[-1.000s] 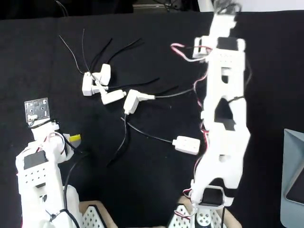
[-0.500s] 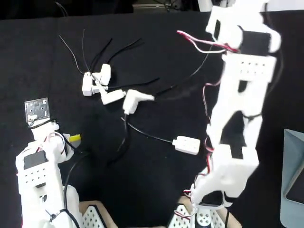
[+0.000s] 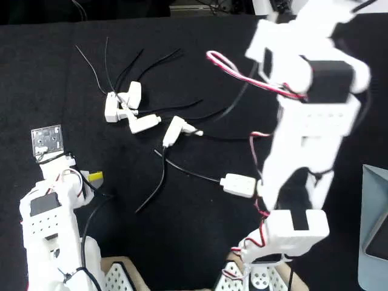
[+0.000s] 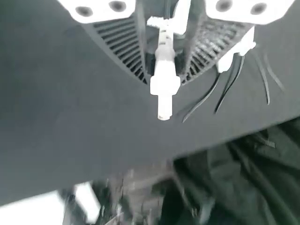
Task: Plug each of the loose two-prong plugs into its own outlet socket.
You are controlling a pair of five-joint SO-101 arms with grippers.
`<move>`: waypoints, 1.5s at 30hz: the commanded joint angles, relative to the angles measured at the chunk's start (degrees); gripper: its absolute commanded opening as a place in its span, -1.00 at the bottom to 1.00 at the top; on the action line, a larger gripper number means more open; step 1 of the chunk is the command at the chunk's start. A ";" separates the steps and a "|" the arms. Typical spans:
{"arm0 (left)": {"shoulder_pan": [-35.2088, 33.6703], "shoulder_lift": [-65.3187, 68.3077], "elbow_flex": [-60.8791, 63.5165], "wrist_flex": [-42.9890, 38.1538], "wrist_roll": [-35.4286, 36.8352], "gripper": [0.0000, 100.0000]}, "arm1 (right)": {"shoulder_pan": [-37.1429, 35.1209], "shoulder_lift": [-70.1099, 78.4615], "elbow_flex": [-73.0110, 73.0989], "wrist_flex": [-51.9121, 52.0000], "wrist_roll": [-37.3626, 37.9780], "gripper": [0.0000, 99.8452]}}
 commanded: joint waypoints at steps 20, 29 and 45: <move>-0.22 -0.79 -0.57 -0.88 0.26 -0.34 | -15.12 -1.63 55.25 -18.11 -12.66 -0.63; -0.22 -0.79 -0.57 -0.88 0.26 -0.34 | -18.29 -3.82 57.27 -17.41 5.71 -0.63; -0.22 -0.53 -0.57 -0.88 -1.76 -0.34 | -3.16 -8.48 61.93 -17.41 85.27 -0.85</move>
